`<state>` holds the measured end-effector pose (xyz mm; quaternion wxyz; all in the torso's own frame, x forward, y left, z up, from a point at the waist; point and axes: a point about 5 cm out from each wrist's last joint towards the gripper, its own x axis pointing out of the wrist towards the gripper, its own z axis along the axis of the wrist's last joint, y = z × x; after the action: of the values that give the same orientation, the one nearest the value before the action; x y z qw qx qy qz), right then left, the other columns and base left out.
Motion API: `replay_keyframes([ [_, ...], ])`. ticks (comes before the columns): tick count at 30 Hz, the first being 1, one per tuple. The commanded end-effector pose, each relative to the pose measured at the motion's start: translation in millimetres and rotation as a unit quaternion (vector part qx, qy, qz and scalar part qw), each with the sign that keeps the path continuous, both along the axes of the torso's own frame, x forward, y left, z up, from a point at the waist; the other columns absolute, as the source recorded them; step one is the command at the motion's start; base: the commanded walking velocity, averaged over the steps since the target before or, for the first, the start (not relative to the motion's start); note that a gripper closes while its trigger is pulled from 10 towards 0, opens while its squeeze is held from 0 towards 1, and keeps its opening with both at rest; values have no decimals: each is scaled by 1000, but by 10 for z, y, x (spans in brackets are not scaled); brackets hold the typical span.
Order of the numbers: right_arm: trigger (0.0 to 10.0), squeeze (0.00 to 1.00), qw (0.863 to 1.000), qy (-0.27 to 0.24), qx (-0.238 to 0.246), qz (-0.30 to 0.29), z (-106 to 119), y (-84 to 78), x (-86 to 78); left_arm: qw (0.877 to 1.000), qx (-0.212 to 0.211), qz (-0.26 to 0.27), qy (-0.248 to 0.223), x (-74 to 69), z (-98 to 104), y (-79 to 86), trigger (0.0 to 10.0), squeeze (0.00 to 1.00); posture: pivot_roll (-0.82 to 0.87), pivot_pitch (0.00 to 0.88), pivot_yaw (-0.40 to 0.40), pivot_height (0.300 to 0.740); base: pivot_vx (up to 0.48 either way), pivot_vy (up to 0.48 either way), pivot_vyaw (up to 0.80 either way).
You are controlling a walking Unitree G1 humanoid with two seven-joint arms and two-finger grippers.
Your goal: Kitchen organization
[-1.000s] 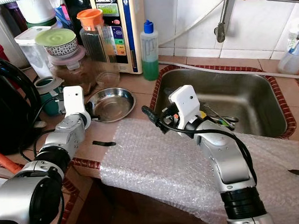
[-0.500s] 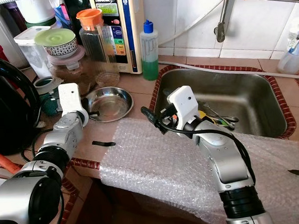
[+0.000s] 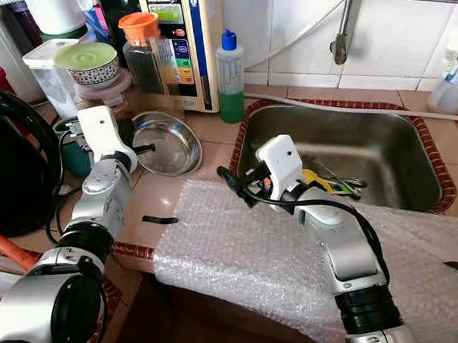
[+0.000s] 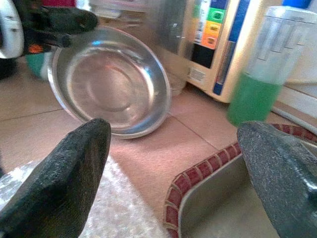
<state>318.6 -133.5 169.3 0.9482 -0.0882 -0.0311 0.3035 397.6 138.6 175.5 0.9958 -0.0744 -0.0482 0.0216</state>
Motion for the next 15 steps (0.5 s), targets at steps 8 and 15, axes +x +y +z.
replay_keyframes([
  [8, 10000, 0, 993, -3, 81, -82, 110, -144, 184, 993, -32, -62, -96, -17, 307, -163, 0, 0, -45, 0, 85, 740, 0, 0, 0],
  [15, 10000, 0, 990, -2, 101, -97, 125, -140, 244, 990, -31, -88, -110, -39, 329, -219, 0, 0, -38, 0, 82, 740, 0, 0, 0],
])
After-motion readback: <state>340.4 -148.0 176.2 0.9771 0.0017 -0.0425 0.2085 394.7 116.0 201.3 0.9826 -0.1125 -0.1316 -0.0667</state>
